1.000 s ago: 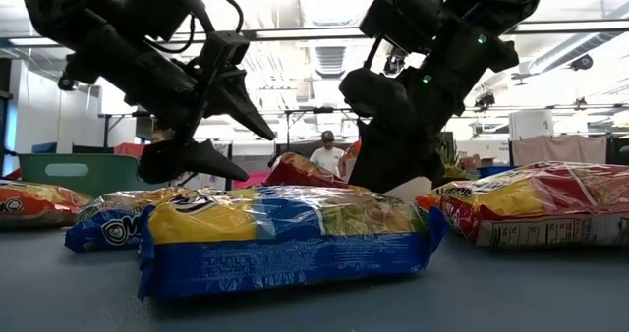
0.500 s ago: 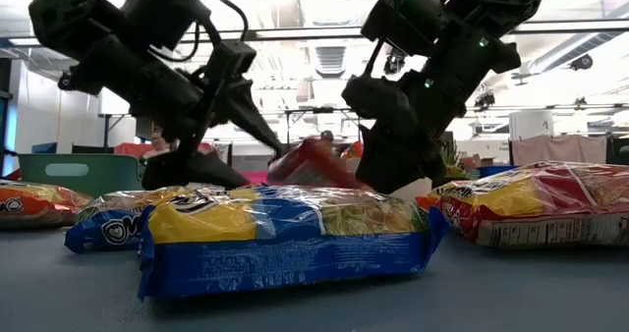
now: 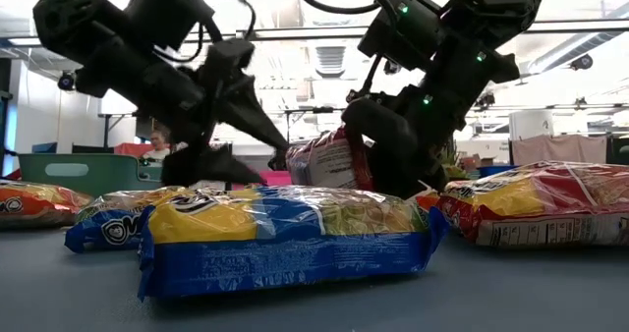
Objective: Sort Maruchan noodles
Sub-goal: Put the red noodle pack into the green bin
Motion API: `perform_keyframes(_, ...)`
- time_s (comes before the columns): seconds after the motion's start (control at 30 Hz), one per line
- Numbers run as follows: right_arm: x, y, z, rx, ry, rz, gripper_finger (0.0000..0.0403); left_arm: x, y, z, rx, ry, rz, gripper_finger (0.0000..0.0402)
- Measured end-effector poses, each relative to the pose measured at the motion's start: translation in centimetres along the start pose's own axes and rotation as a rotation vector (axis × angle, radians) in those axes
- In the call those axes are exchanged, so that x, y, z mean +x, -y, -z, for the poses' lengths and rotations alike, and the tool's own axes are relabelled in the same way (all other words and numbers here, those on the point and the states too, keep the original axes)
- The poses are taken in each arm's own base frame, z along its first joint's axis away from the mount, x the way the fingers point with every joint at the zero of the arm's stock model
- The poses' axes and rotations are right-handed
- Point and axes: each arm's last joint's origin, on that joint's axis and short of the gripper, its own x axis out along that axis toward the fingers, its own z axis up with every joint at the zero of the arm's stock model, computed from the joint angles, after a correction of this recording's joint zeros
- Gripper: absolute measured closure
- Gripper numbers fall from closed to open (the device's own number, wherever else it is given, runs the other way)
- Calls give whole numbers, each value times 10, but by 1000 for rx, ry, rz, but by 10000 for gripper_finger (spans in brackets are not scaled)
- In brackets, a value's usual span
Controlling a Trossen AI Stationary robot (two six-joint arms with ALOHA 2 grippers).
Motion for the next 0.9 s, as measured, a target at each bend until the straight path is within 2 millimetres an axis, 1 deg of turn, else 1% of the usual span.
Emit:
perform_keyframes(0.17, 0, 0, 0, -13, 0, -1, 339, -9, 9, -5, 446, 3, 76, 135)
perform_keyframes(0.27, 0, 0, 0, -14, 0, -1, 339, -13, 16, -11, 609, 32, 93, 135)
perform_keyframes(0.37, 0, 0, 0, -13, 0, -1, 339, -12, 27, -20, 772, 42, 89, 135)
perform_keyframes(0.5, 0, 0, 0, -13, 0, -2, 339, -10, 42, -30, 980, -39, 44, 135)
perform_keyframes(0.67, 0, 0, 0, -12, 2, -3, 339, -7, 51, -41, 1130, -111, -22, 135)
perform_keyframes(0.77, 0, 0, 0, -12, 2, -3, 339, -3, 50, -44, 1187, -118, -79, 135)
perform_keyframes(0.9, 0, 0, 0, -13, 2, -3, 339, 2, 49, -46, 1247, -113, -85, 135)
